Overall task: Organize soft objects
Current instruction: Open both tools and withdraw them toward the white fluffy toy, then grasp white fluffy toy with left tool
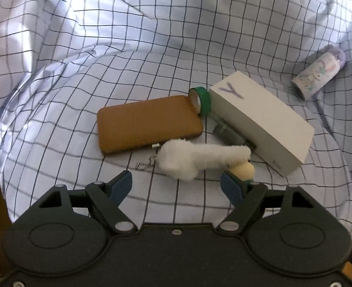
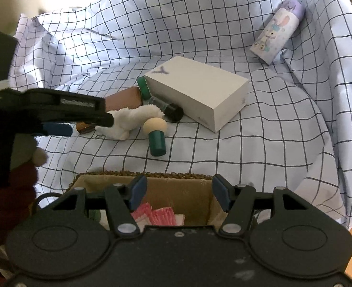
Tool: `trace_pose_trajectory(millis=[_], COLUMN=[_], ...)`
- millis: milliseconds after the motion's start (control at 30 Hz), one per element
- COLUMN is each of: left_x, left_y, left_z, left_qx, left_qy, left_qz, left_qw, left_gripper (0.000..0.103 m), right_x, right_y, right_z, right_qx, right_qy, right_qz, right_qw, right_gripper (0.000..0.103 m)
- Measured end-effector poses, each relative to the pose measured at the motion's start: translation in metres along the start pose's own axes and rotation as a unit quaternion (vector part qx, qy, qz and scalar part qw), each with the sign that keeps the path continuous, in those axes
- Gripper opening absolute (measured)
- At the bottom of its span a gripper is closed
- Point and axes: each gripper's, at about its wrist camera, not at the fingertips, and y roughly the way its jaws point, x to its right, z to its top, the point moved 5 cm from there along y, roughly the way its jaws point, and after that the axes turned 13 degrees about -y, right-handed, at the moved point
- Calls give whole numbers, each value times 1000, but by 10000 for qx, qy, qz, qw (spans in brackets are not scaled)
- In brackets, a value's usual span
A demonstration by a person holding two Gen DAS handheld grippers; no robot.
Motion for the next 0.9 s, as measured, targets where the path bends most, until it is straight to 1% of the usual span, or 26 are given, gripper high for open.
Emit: trace_pose_trajectory(millis=[133, 200, 300, 433, 633, 700, 800, 867, 900], left_x=[5, 6, 5, 5, 6, 9, 11, 10, 10], left_y=[19, 25, 28, 33, 38, 45, 60, 65, 66], left_z=[-2, -1, 3, 14, 32, 33, 30, 26, 25], left_qx=[-105, -147, -175, -158, -34, -136, -440, -564, -567], left_qy=[342, 385, 155, -187, -500, -437, -407, -451, -467], left_qz=[176, 108, -116, -284, -366, -320, -273, -325, -351], left_qw=[9992, 9991, 9997, 9993, 9981, 9984, 9978, 9969, 9967], left_gripper=[77, 77, 77, 77, 77, 77, 77, 77, 76], right_x=[2, 3, 3, 3, 2, 1, -2, -3, -4], right_y=[6, 10, 17, 25, 33, 37, 39, 40, 41], right_z=[4, 6, 8, 10, 15, 16, 17, 18, 19], right_qx=[-17, -27, -69, -126, -162, -193, -208, -208, -214], right_qy=[36, 45, 62, 83, 107, 114, 87, 58, 49], right_qz=[50, 78, 119, 184, 247, 255, 279, 278, 276], right_qw=[10000, 10000, 9999, 9997, 9995, 9994, 9994, 9994, 9994], right_gripper=[61, 61, 61, 61, 61, 61, 61, 61, 61])
